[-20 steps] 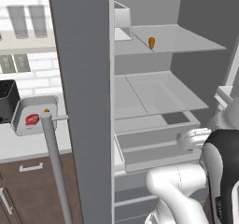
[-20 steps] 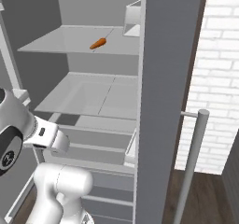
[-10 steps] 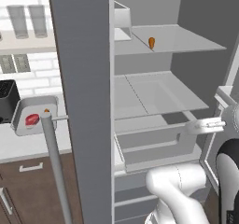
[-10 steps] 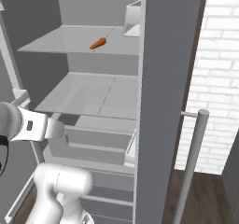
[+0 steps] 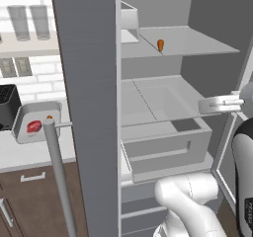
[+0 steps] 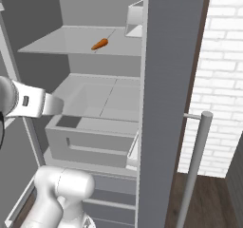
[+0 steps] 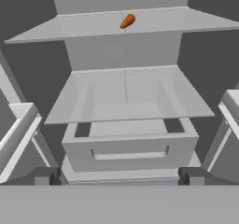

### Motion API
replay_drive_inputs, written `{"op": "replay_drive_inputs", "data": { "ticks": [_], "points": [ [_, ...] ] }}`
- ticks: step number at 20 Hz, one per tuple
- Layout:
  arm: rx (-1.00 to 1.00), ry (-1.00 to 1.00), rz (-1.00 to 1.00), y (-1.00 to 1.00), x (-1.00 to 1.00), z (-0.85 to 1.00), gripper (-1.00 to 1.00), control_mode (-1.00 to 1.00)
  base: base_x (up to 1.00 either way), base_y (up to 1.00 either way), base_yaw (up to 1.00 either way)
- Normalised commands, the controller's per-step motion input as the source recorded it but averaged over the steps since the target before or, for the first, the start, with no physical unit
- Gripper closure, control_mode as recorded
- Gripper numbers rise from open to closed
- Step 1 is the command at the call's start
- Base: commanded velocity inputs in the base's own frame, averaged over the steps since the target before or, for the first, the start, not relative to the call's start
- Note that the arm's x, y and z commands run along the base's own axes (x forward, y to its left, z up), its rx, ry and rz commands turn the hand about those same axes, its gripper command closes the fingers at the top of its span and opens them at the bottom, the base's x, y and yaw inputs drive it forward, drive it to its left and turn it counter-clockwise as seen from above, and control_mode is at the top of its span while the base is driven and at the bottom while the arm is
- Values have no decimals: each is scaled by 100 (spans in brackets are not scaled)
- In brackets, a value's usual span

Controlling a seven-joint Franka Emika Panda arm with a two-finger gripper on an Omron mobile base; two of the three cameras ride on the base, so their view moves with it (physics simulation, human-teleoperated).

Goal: Place one carrot and one steak in each tupperware on the nearby counter, to pack two identical lunches.

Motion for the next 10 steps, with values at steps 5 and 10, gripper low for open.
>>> {"op": "replay_drive_inputs", "data": {
  "ticks": [5, 10],
  "points": [
    [4, -1, 0, 0, 11, 46, -100, -100, 0, 0, 0],
    [4, 0, 0, 0, 48, 7, -100, -100, 0, 0, 0]
  ]
}}
